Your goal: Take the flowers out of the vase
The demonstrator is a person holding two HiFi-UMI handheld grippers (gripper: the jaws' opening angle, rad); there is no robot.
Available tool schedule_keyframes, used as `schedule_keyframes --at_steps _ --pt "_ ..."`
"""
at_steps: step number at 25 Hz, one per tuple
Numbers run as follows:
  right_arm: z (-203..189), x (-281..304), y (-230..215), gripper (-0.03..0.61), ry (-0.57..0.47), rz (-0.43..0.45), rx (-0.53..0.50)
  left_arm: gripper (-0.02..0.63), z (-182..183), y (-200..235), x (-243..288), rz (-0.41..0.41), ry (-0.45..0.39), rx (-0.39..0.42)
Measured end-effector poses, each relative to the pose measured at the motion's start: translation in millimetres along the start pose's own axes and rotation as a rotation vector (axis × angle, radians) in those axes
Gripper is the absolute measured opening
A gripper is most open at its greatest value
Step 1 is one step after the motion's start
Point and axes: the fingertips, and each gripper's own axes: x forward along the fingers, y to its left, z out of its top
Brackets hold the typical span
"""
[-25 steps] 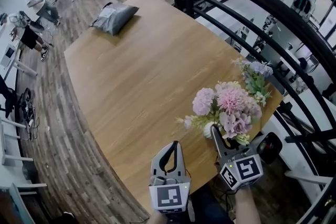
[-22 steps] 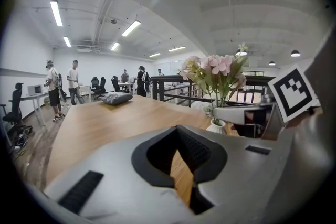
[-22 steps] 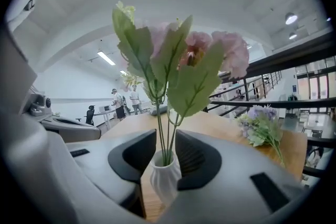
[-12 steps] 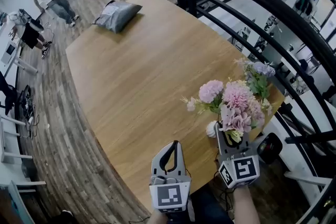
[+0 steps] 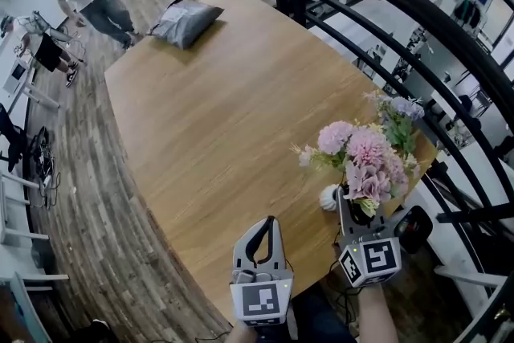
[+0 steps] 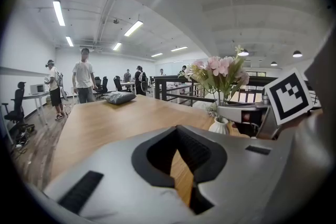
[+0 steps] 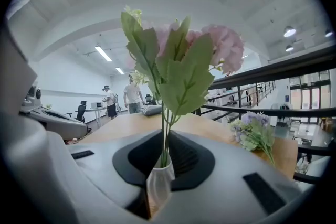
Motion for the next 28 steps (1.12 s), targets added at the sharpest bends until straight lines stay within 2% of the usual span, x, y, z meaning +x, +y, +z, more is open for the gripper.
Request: schedule_keyframes --at_steps 10,14,28 --pt "18 -10 8 0.055 -0.042 -0.014 -0.005 0.043 1 4 -11 0.004 -0.017 -0.003" --pt "27 -11 11 0.055 -0.056 -0.025 -0.018 0.043 8 9 -11 0.001 -0.07 0.014" --pt "67 -32 12 0.055 -0.142 -0.081 -0.04 0.043 31 15 -24 -0.012 -0.153 0.019"
